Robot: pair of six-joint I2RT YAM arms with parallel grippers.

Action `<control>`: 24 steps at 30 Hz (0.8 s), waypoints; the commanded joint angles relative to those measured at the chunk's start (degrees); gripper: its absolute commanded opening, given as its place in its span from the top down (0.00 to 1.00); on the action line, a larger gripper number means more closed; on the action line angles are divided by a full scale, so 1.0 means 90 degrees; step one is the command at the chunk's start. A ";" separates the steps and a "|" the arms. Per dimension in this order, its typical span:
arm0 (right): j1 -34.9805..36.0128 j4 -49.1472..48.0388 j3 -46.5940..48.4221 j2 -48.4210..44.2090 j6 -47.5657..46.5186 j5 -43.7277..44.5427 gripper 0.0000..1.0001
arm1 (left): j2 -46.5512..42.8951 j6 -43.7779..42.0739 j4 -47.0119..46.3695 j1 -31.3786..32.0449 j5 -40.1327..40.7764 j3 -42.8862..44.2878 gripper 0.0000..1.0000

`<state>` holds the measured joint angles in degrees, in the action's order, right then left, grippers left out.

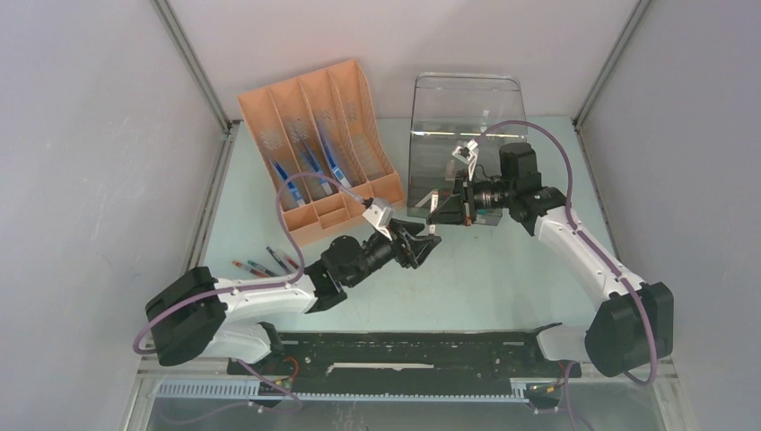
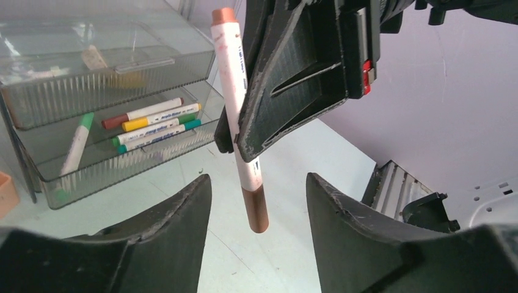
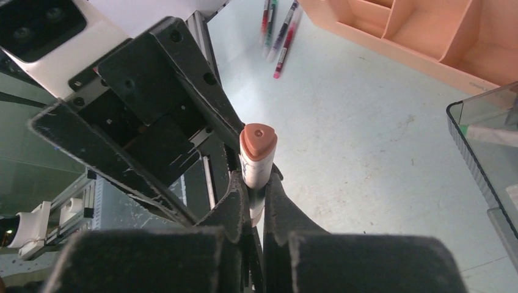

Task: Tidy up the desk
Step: Place the stationery in the drawer.

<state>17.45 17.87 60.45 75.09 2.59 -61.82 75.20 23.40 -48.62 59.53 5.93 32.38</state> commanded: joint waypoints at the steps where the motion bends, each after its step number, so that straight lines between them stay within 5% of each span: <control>1: 0.0047 0.0085 0.0021 -0.0157 -0.0277 0.0039 1.00 | -0.0401 -0.0499 -0.0192 0.0026 -0.0056 -0.0103 0.33; 12: 0.0120 0.1464 0.0343 -0.0537 -0.2467 0.1091 1.00 | -0.1590 -0.1164 0.0573 0.0017 0.1389 -0.0795 0.01; 24: 0.0383 0.1634 0.0338 -0.1125 -0.3620 0.3833 1.00 | -0.2788 -0.1369 0.0967 -0.0012 0.2554 -0.1544 0.00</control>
<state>20.38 32.42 61.32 66.63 -25.39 -36.53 52.51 13.13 -39.97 59.51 24.25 19.59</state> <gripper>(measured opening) 0.037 0.996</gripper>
